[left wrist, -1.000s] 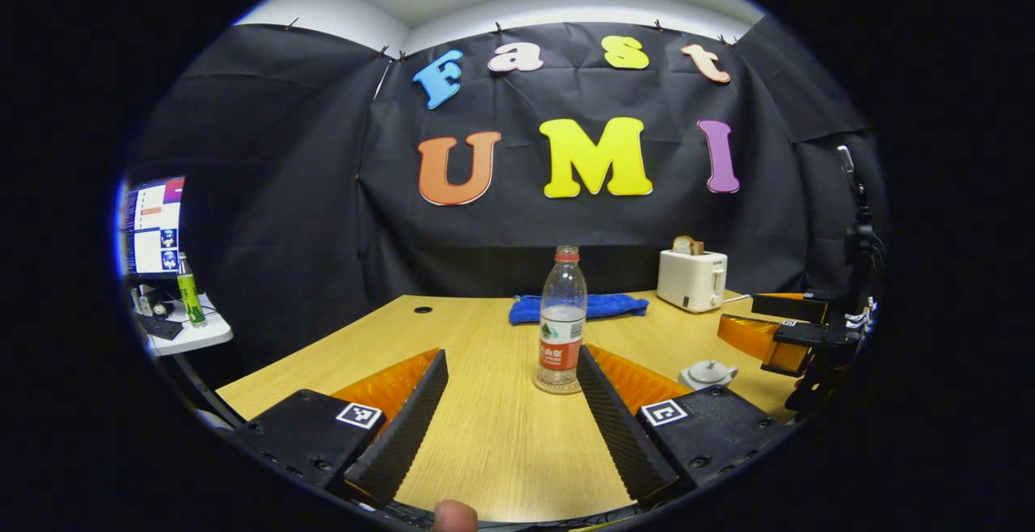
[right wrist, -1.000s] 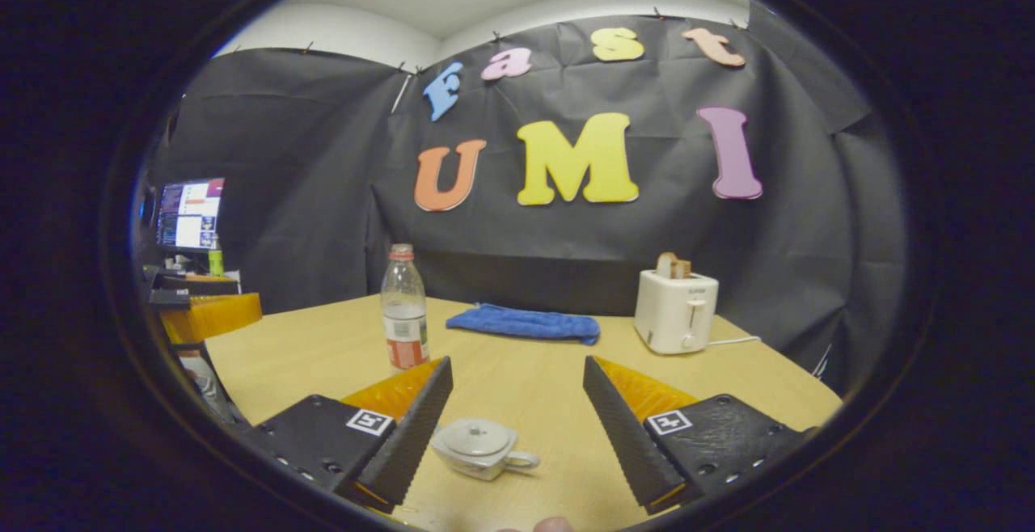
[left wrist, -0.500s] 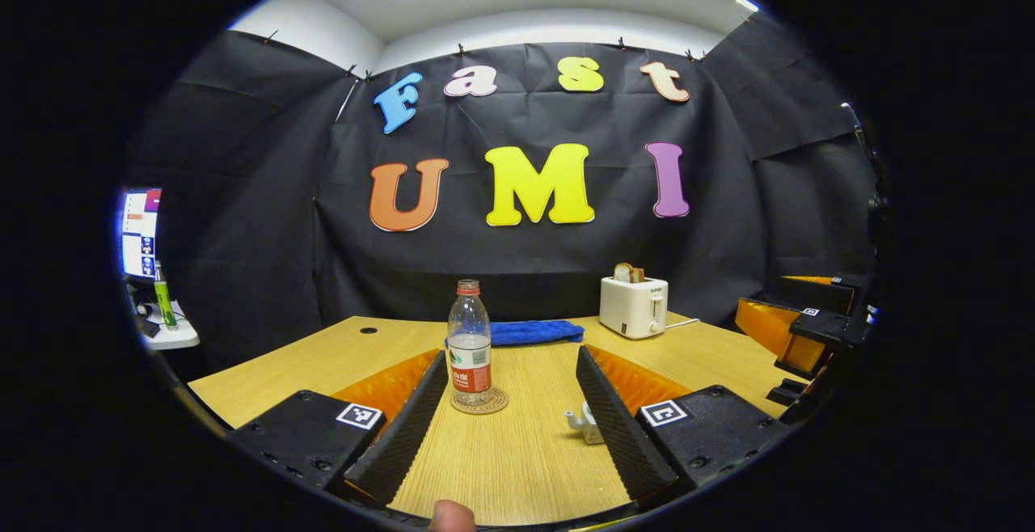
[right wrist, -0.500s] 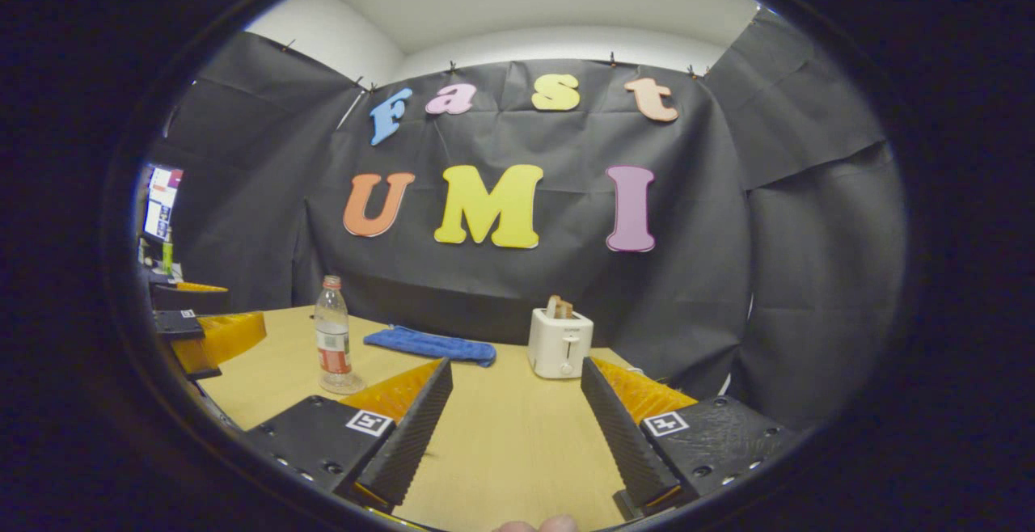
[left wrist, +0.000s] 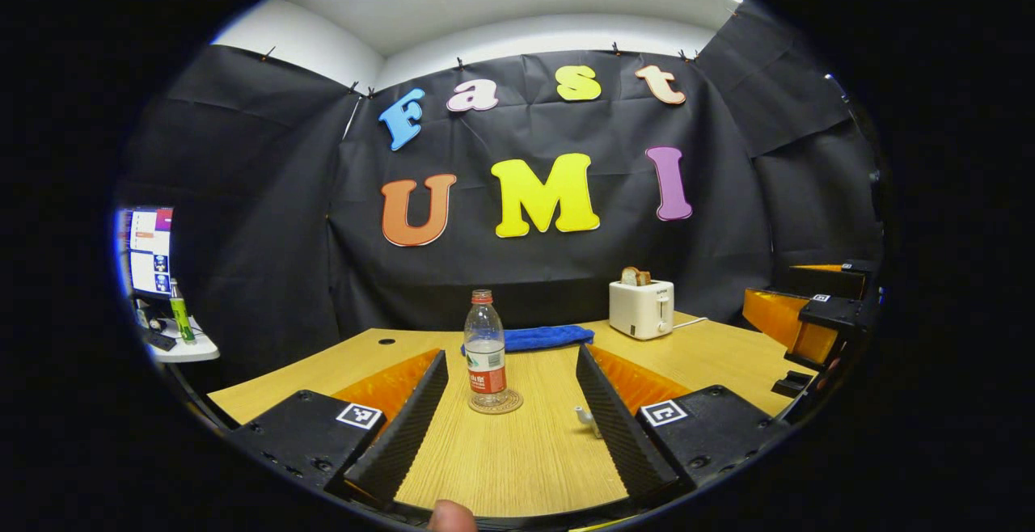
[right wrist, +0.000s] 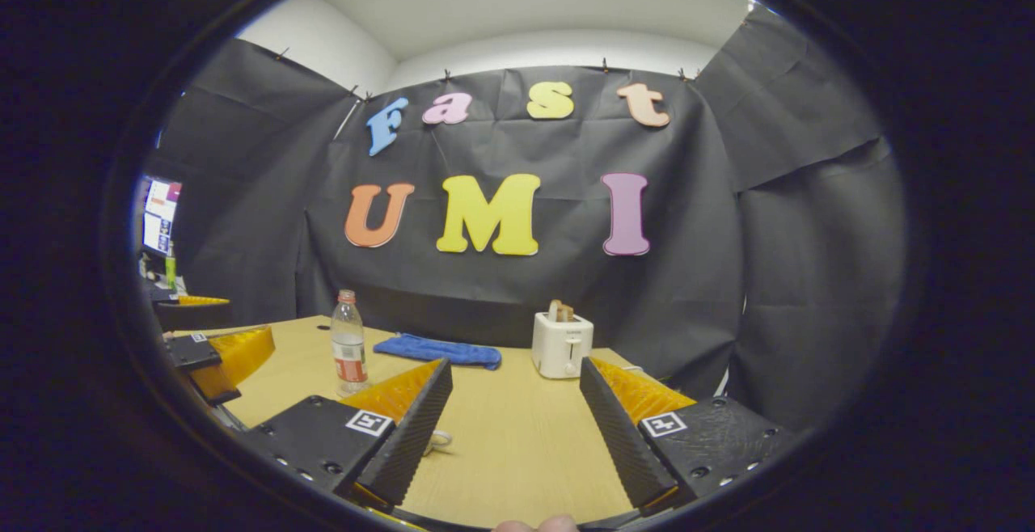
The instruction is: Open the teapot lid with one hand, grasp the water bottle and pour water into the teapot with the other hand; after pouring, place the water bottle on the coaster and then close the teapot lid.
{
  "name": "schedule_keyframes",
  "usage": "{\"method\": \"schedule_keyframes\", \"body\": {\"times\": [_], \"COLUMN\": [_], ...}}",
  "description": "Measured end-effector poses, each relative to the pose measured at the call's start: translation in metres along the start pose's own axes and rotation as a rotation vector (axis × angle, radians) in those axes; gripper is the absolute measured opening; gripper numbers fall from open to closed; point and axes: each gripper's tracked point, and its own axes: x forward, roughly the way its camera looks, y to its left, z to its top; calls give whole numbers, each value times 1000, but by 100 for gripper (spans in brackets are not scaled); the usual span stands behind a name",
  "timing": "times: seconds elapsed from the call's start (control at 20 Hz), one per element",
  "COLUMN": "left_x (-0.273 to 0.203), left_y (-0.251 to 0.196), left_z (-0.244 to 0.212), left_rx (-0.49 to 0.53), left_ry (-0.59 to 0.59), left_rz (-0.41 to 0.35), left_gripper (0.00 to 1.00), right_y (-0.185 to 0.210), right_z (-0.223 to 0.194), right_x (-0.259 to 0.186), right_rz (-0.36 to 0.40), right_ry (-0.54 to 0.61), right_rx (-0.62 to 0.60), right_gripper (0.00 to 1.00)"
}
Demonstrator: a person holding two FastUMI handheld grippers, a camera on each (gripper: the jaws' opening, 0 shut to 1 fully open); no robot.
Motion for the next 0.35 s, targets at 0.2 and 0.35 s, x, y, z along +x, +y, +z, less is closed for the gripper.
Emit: {"method": "schedule_keyframes", "body": {"times": [0.2, 0.35], "left_x": [-2, -5], "left_y": [13, 18], "left_z": [6, 12], "left_rx": [7, 26], "left_ry": [-7, -25], "left_rz": [23, 36], "left_gripper": [100, 100], "right_y": [14, 22], "right_z": [8, 15], "right_x": [-8, -11], "right_rz": [-1, 6], "right_ry": [-15, -33], "right_rx": [-16, -37], "right_gripper": [97, 96]}}
